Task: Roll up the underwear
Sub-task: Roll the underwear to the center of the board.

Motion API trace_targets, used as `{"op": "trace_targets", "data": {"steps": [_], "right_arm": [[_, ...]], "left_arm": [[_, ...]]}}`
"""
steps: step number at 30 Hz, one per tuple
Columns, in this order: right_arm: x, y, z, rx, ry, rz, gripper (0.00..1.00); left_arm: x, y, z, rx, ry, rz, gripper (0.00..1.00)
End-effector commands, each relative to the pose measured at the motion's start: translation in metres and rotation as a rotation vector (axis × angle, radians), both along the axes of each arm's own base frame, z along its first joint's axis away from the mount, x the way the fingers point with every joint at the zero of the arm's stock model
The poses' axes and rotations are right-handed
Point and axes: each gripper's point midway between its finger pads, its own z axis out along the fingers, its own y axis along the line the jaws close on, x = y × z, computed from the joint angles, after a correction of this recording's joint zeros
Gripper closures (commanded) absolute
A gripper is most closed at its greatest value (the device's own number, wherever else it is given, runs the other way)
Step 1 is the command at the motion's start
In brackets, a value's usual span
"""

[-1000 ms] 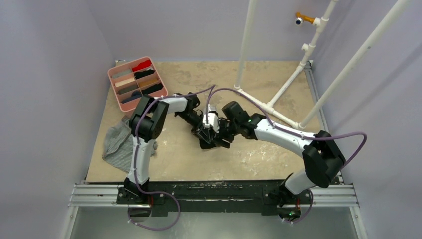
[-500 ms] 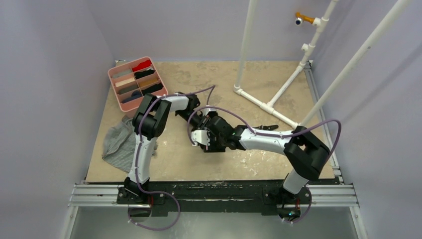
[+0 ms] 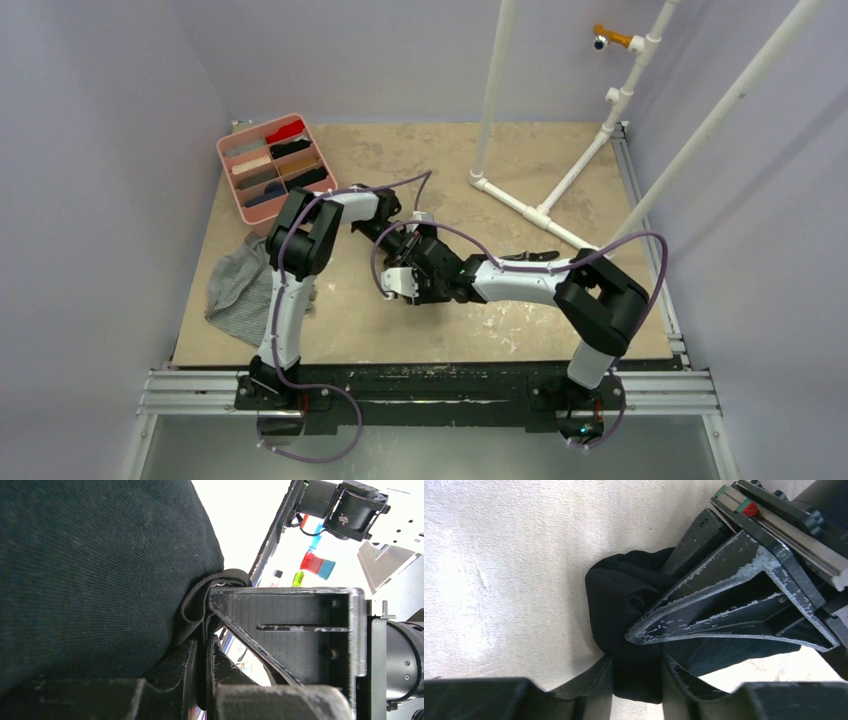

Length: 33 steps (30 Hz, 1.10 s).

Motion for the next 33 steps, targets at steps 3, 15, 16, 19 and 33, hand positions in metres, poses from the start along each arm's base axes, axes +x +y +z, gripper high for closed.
{"op": "trace_targets", "data": {"steps": [3,15,16,19,33], "right_arm": [[-0.012,0.004,-0.016,-0.014,0.085,0.029,0.84],[-0.071,0.001,-0.014,-0.021,0.429,0.076,1.0],[-0.074,0.001,-0.013,-0.016,0.451,0.073,1.0],[-0.079,0.0,-0.011,0.006,0.513,0.057,1.0],[-0.056,-0.001,0.013,0.074,0.928,-0.028,1.0]], "left_arm": [[0.004,0.003,0.001,0.006,-0.047,-0.022,0.97],[0.017,0.021,0.038,0.01,-0.216,-0.021,0.5],[0.019,0.025,0.041,0.018,-0.23,-0.018,0.48],[0.024,0.039,0.049,0.034,-0.27,-0.002,0.45],[0.018,0.118,0.086,0.129,-0.495,0.133,0.42]]}}
